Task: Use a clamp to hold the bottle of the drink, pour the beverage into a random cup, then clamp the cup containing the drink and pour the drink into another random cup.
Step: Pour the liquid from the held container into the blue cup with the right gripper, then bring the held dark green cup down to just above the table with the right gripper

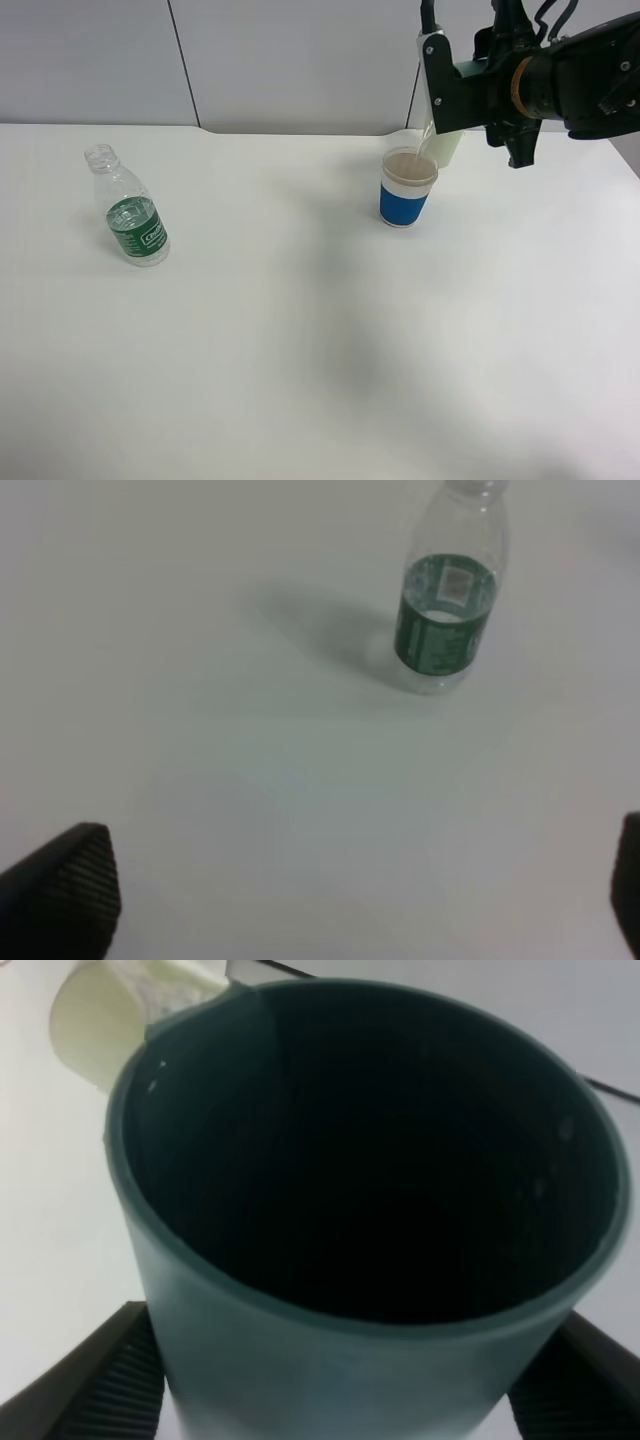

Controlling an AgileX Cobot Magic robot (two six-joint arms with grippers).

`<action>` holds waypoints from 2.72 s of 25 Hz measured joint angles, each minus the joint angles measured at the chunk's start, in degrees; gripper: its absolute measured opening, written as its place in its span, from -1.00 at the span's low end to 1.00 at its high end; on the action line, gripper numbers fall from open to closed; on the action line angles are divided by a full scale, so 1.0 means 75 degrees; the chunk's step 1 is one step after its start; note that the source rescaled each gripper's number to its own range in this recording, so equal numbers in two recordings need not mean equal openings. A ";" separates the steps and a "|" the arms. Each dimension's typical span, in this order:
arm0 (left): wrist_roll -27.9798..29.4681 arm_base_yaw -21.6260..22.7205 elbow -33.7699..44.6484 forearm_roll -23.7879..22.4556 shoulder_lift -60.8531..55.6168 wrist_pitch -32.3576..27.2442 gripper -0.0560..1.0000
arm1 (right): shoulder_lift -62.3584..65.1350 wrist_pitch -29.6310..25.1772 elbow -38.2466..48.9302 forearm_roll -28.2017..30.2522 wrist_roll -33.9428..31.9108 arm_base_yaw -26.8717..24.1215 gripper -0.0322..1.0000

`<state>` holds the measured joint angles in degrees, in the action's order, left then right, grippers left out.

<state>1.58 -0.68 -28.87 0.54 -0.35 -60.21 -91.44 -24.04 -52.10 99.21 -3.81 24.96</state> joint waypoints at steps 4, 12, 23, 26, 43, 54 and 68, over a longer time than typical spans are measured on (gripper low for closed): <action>0.0000 0.0000 0.0000 0.0000 0.0000 0.0000 1.00 | 0.0000 0.0044 0.0000 0.0000 0.0216 0.0000 -0.91; 0.0000 0.0000 0.0000 0.0000 0.0000 0.0000 1.00 | 0.0000 0.0044 0.0000 0.0000 0.0835 0.0000 -0.91; 0.0000 0.0000 0.0000 0.0000 0.0000 -0.0017 1.00 | 0.0000 0.0044 0.0000 0.0000 0.1266 0.0000 -0.91; 0.0000 0.0000 0.0000 0.0000 0.0000 -0.0017 1.00 | 0.0000 0.0044 0.0000 0.0000 0.1365 0.0000 -0.91; 0.0007 0.0000 0.0000 0.0000 0.0000 -0.0017 1.00 | 0.0000 0.0066 0.0000 0.0000 0.2381 0.0000 -0.91; 0.0000 0.0000 0.0000 0.0000 0.0000 -0.0017 1.00 | 0.0000 0.0260 0.0000 -0.0435 -0.2071 0.0000 -0.91; 0.0000 0.0000 0.0000 0.0000 0.0000 -0.0017 1.00 | 0.0801 0.4590 0.0000 -0.2742 -0.4912 0.0057 -0.91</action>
<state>1.58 -0.68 -28.87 0.54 -0.35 -60.33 -85.43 10.38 -52.10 78.64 -40.65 25.39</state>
